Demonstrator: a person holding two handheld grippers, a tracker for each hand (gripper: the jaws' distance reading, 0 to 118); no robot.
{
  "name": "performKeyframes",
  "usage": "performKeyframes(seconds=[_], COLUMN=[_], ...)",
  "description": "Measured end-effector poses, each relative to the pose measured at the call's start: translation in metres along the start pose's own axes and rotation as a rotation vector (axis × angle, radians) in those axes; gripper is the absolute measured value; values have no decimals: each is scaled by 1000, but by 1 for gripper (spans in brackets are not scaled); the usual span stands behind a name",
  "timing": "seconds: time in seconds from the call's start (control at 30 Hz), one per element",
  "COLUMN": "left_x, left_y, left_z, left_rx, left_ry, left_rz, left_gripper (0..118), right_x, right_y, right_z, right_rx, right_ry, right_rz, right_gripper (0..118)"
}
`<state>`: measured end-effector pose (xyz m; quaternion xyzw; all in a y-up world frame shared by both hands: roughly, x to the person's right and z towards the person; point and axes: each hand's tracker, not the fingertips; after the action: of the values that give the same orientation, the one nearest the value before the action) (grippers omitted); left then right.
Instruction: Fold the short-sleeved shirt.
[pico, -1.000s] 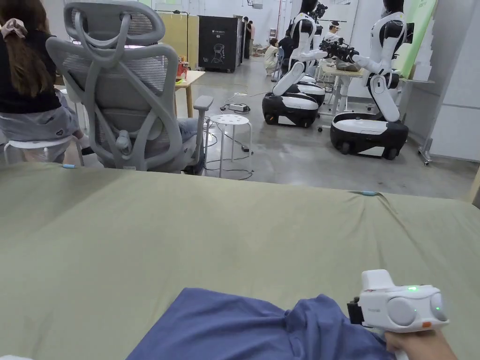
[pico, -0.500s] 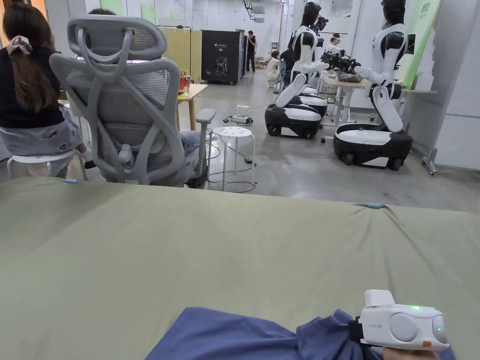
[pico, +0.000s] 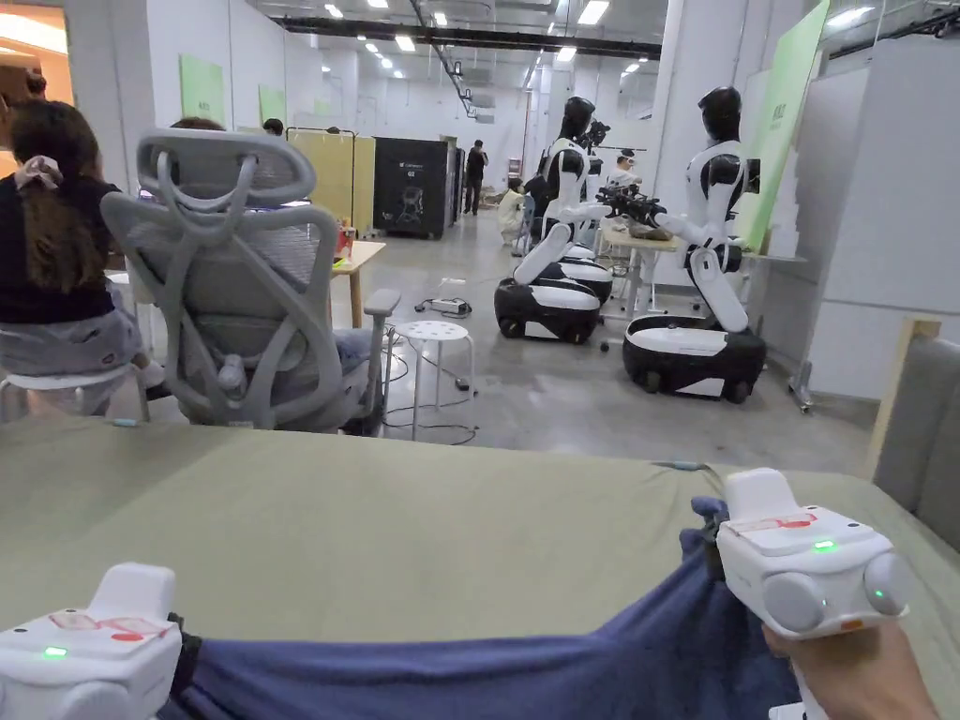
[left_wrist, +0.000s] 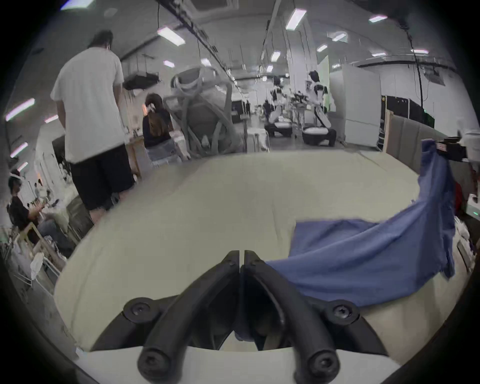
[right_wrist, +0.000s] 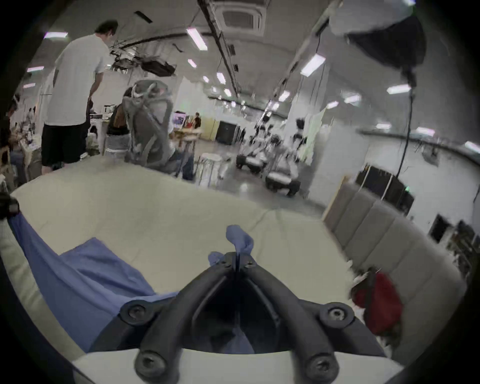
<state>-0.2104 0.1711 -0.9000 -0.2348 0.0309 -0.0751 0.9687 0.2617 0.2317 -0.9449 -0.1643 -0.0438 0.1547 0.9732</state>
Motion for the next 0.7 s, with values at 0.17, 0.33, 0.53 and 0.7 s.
performKeyframes(seconds=[0.17, 0.33, 0.53, 0.7], left_x=[6, 10, 8, -7], left_y=[89, 176, 258, 316], left_z=[5, 13, 4, 2], left_rx=[129, 222, 305, 352], left_ry=[57, 100, 191, 234], left_rz=[-29, -48, -42, -2], left_gripper=[0, 0, 0, 0], right_x=[30, 64, 89, 105], right_y=[64, 131, 202, 252], right_z=[38, 48, 38, 25], right_rx=[146, 237, 323, 365], right_ry=[-143, -169, -232, -261], right_rz=[66, 28, -4, -59], right_gripper=[1, 1, 1, 1])
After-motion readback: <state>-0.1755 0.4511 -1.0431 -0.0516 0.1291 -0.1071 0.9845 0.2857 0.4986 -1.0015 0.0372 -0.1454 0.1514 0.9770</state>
